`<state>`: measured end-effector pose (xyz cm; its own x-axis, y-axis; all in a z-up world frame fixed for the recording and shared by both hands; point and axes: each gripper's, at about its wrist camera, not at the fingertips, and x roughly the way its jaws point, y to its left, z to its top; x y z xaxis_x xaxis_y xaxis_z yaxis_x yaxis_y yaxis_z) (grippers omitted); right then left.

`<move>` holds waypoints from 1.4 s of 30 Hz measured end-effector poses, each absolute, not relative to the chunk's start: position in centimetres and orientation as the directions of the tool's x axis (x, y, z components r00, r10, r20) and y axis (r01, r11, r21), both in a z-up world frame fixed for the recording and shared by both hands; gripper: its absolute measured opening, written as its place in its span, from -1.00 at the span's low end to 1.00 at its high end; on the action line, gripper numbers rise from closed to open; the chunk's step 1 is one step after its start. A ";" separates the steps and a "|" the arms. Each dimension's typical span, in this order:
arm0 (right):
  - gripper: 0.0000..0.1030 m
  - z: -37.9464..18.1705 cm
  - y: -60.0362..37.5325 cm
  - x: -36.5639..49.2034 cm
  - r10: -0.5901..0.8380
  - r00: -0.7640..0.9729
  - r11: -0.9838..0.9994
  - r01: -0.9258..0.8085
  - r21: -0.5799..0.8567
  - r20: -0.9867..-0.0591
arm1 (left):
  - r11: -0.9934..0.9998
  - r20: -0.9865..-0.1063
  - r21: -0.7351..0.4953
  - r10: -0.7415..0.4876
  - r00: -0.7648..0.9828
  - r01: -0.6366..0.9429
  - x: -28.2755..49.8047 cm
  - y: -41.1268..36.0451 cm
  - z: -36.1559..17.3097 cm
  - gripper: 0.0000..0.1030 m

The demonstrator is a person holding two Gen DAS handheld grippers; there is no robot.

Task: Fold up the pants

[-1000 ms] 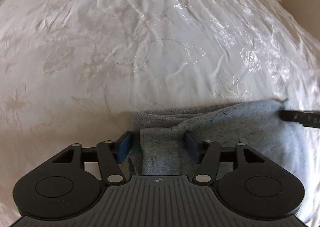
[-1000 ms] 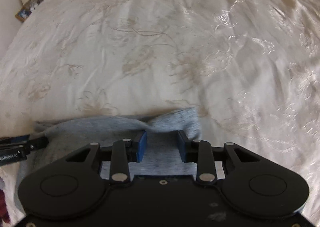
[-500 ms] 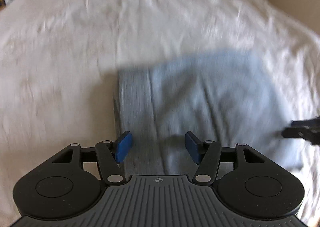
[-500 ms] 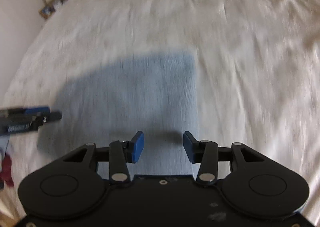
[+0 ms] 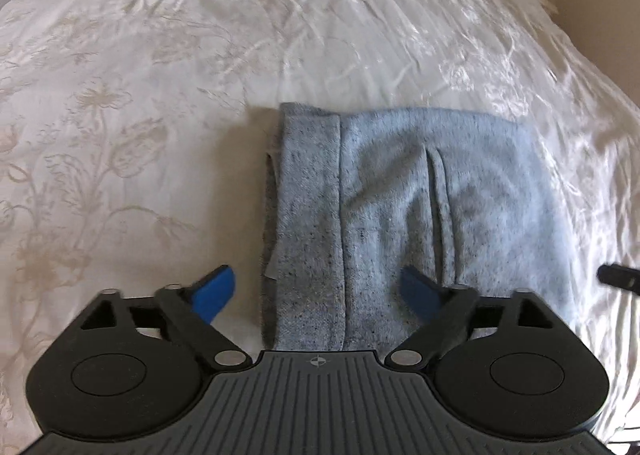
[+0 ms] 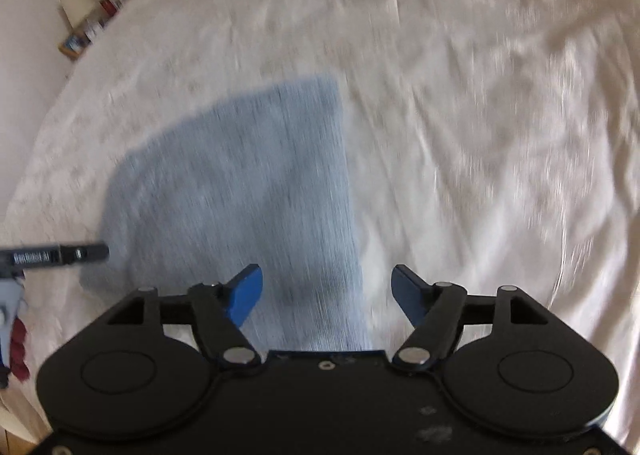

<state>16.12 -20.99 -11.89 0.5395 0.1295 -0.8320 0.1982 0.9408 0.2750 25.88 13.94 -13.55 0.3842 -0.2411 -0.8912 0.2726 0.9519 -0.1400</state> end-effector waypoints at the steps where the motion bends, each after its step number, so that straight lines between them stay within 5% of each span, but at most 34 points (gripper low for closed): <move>1: 0.58 -11.4 -21.2 16.7 0.134 0.549 0.940 0.193 0.281 -0.825 | 0.952 -0.891 -0.141 -0.242 0.384 0.271 25.8 14.0 -13.6 0.85; 12: 0.69 -11.6 -21.8 19.8 0.107 0.584 0.904 0.279 0.323 -0.805 | 0.981 -0.905 -0.141 -0.184 0.383 0.137 28.0 15.6 -14.3 0.99; 15: 1.00 -11.9 -22.0 19.8 0.117 0.590 0.898 0.281 0.339 -0.799 | 0.977 -0.902 -0.144 -0.195 0.385 0.159 28.2 15.4 -13.8 0.99; 32: 1.00 -14.4 -21.9 22.8 0.160 0.540 0.939 0.174 0.296 -0.826 | 0.957 -0.910 -0.078 -0.183 0.373 0.280 30.7 13.2 -15.2 0.99; 42: 1.00 -17.8 -22.5 25.5 0.250 0.480 0.927 0.134 0.351 -0.841 | 0.938 -0.916 -0.151 -0.251 0.312 0.311 31.6 13.1 -17.8 0.99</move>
<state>25.51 -22.45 -17.77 0.4797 0.2497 -0.8412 0.1340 0.9266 0.3514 31.64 13.09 -17.81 0.3124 -0.2513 -0.9161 0.3113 0.9382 -0.1512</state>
